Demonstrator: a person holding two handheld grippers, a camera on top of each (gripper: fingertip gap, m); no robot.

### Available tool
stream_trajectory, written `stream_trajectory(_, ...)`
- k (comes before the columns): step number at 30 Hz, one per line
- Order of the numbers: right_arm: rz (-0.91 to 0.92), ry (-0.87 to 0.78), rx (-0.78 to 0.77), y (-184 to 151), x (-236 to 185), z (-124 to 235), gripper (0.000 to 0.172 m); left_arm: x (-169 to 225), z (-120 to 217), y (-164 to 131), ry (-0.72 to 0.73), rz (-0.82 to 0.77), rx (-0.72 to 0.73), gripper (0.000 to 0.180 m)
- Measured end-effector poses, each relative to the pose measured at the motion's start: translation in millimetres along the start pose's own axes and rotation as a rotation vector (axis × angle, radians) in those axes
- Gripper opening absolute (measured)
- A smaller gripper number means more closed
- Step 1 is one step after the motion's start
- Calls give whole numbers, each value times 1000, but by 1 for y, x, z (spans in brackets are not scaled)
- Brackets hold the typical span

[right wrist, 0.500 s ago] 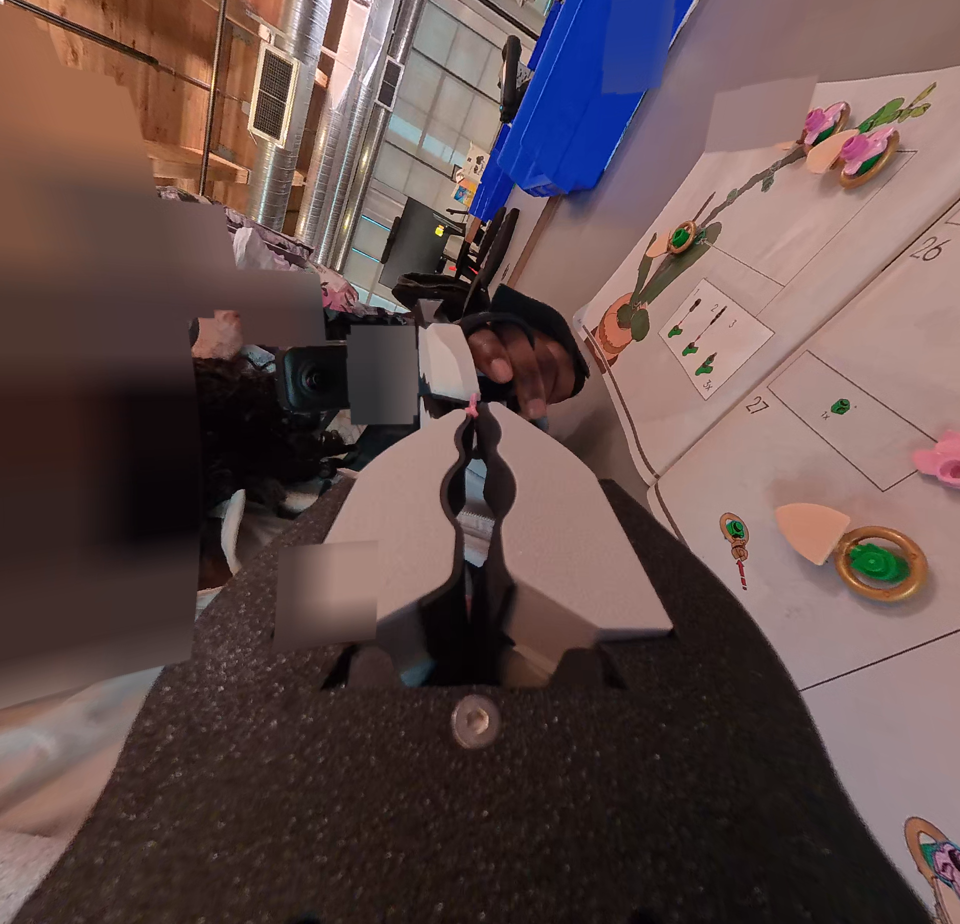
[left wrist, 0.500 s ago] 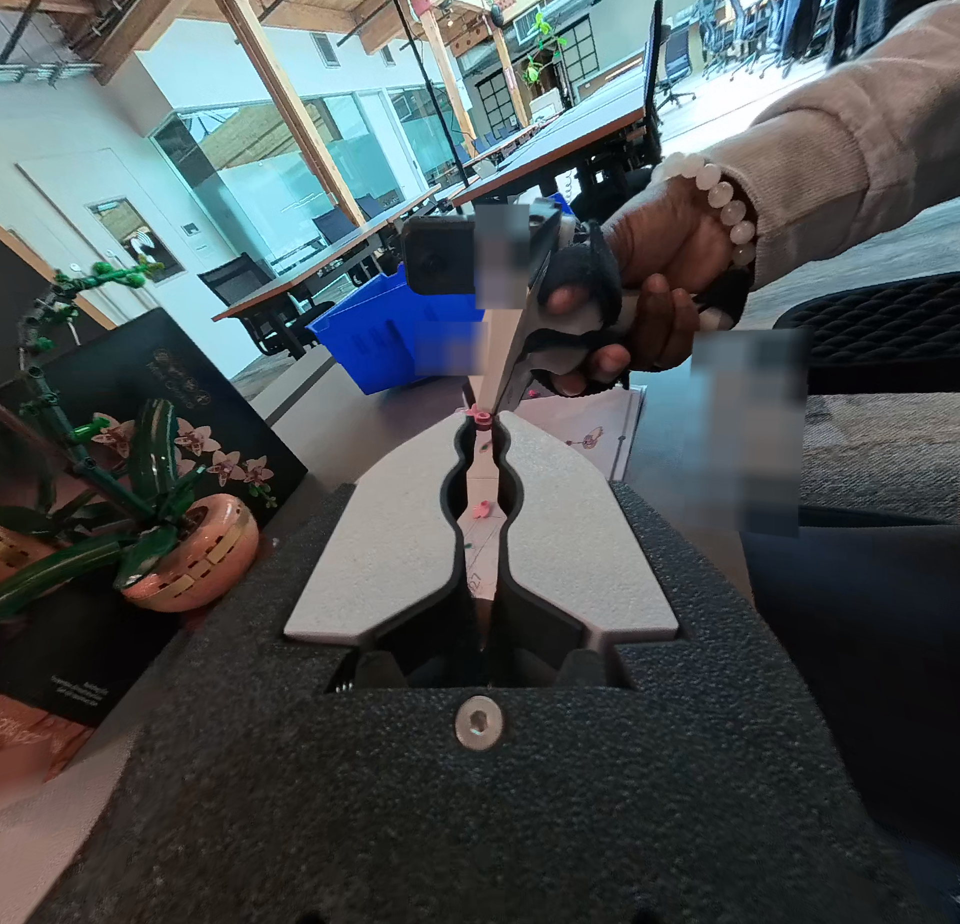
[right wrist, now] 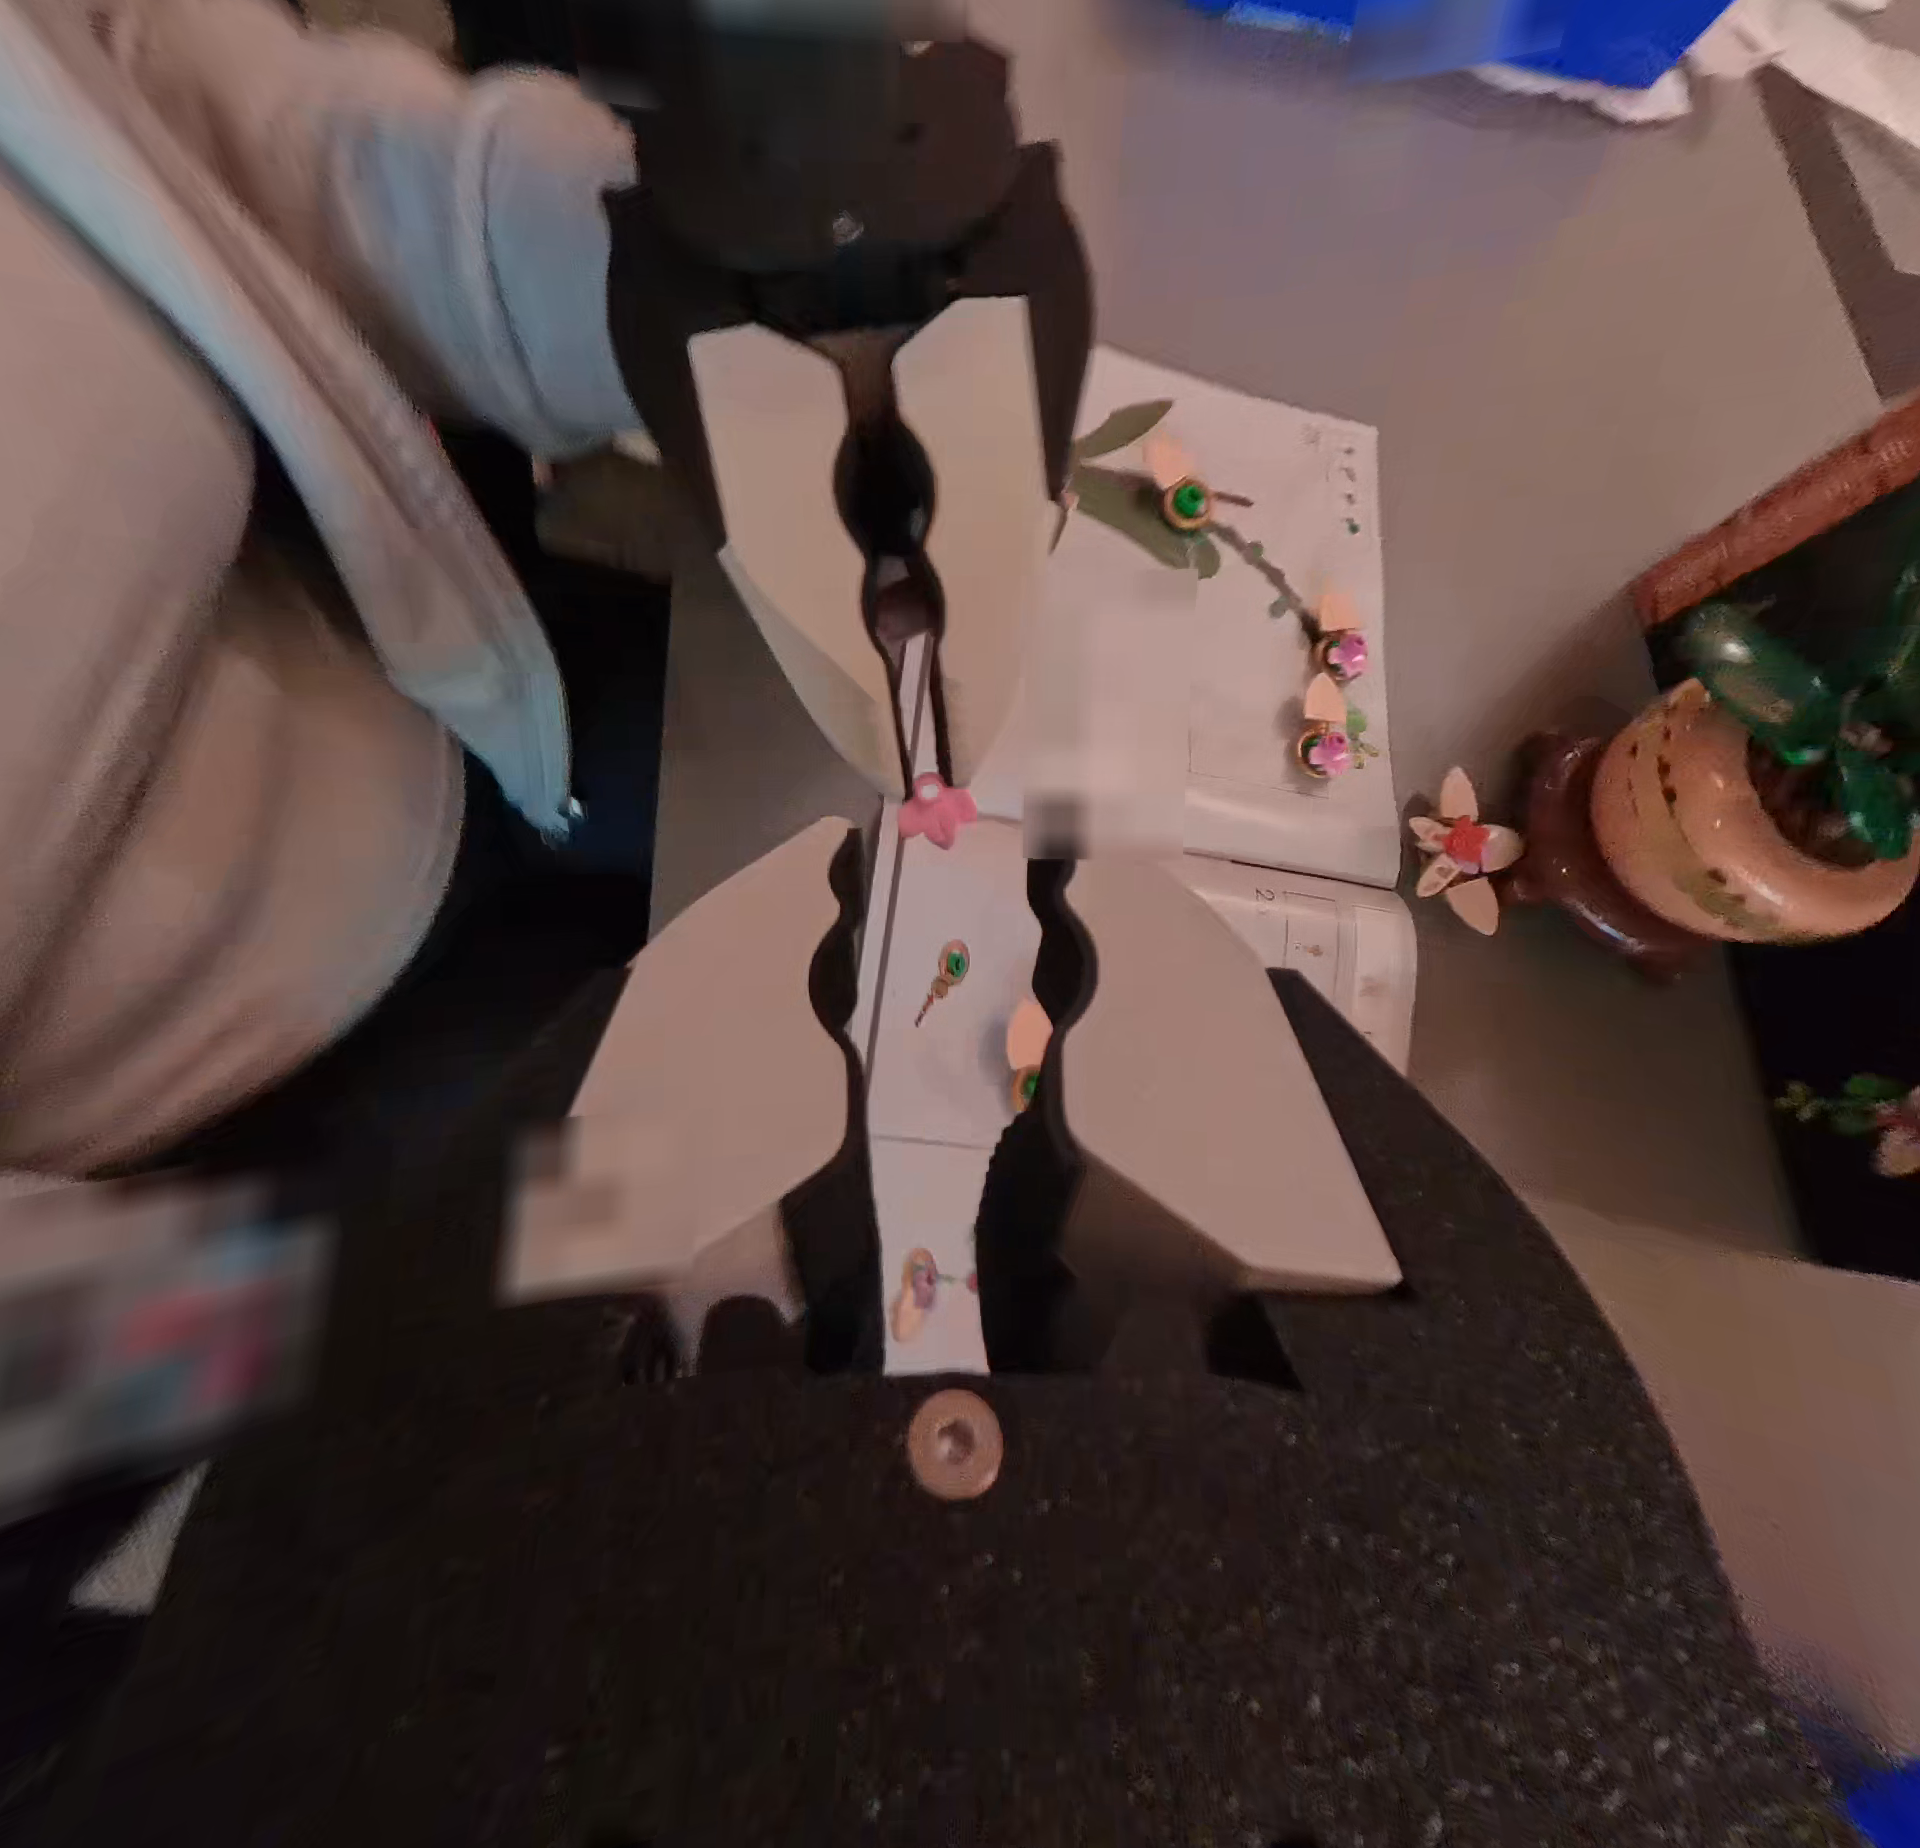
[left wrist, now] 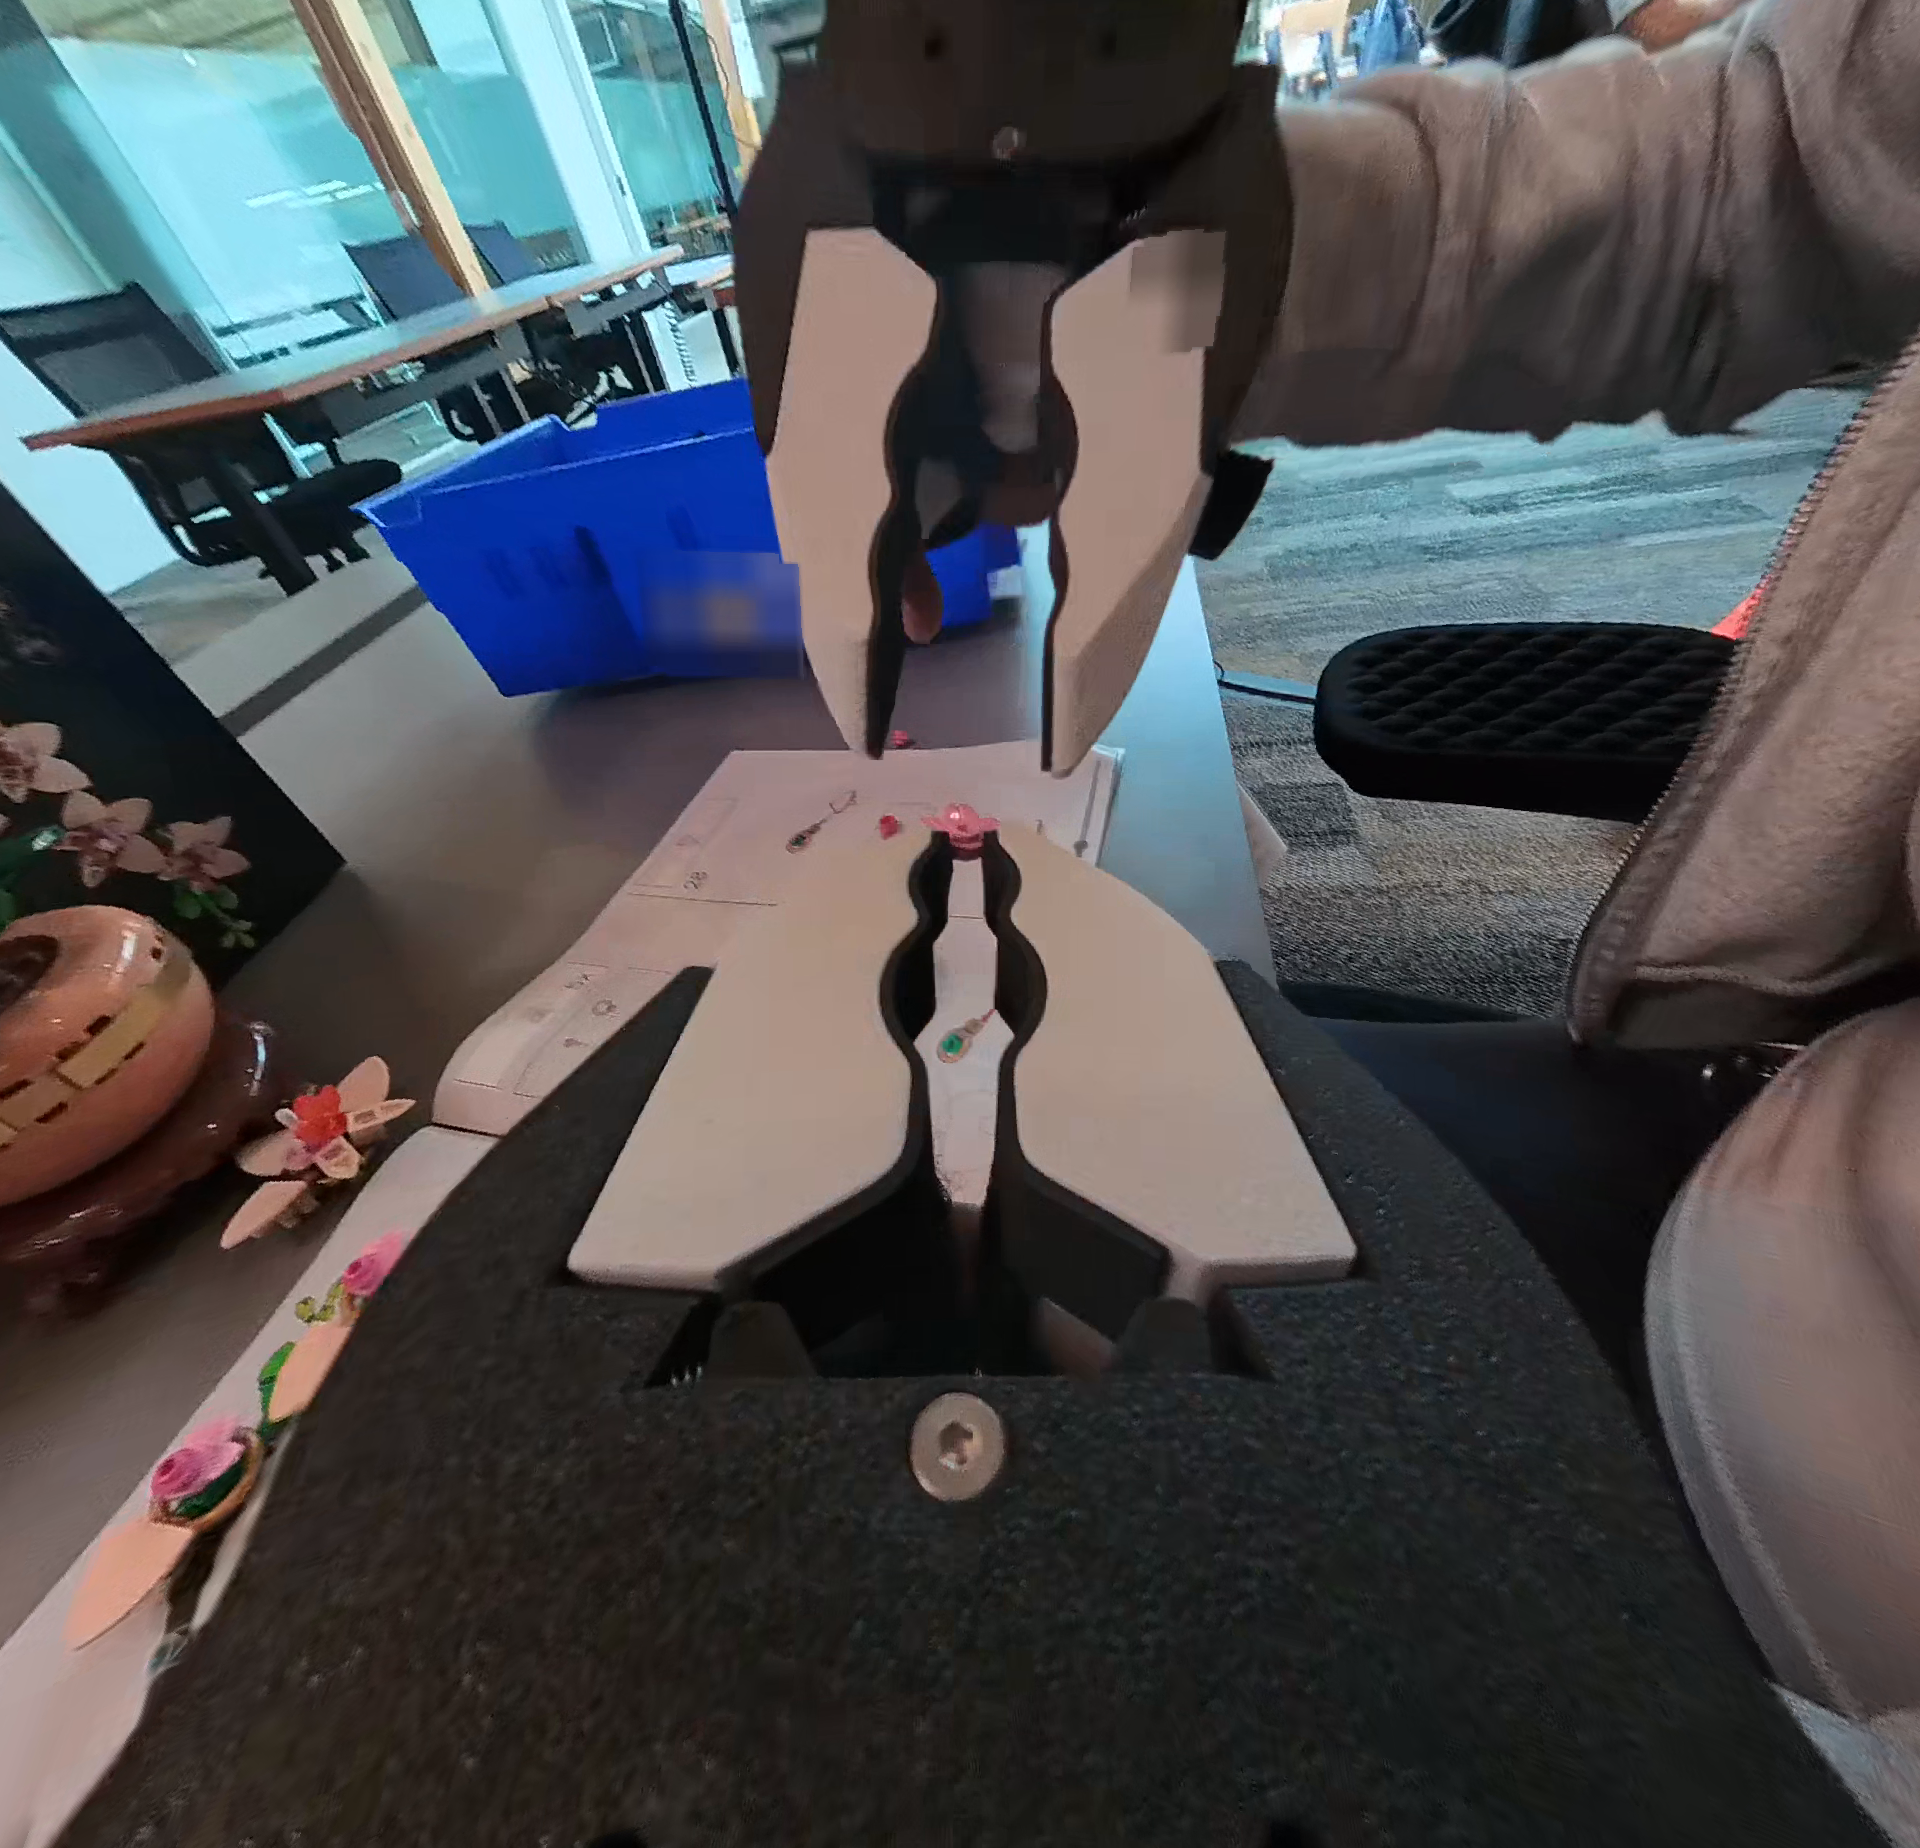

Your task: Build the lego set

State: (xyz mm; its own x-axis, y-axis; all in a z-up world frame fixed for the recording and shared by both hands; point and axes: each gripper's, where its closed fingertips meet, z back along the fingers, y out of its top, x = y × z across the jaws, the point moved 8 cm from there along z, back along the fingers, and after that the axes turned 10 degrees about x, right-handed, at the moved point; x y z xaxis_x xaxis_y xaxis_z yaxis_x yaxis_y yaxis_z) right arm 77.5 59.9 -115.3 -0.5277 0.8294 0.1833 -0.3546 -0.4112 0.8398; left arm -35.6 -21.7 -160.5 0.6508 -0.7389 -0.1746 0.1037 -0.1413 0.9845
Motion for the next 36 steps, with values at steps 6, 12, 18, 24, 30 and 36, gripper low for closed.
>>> stream_trajectory(6,129,64,-179,1,-6,-13,23,3,-2,-2,-27,23,-9,6)
stream_trajectory(12,98,45,-173,0,-4,-14,17,2,1,-2,-21,24,8,6)
stream_trajectory(18,-76,45,33,-3,3,6,17,-3,5,3,-25,100,99,6)
stream_trajectory(24,-396,54,123,-11,-2,10,11,5,3,8,-33,-29,131,6)
stream_trajectory(30,-846,43,239,-46,-6,33,4,11,-3,8,-54,-55,107,6)
stream_trajectory(36,-522,16,172,-29,-17,30,20,11,-12,-2,-80,9,19,6)
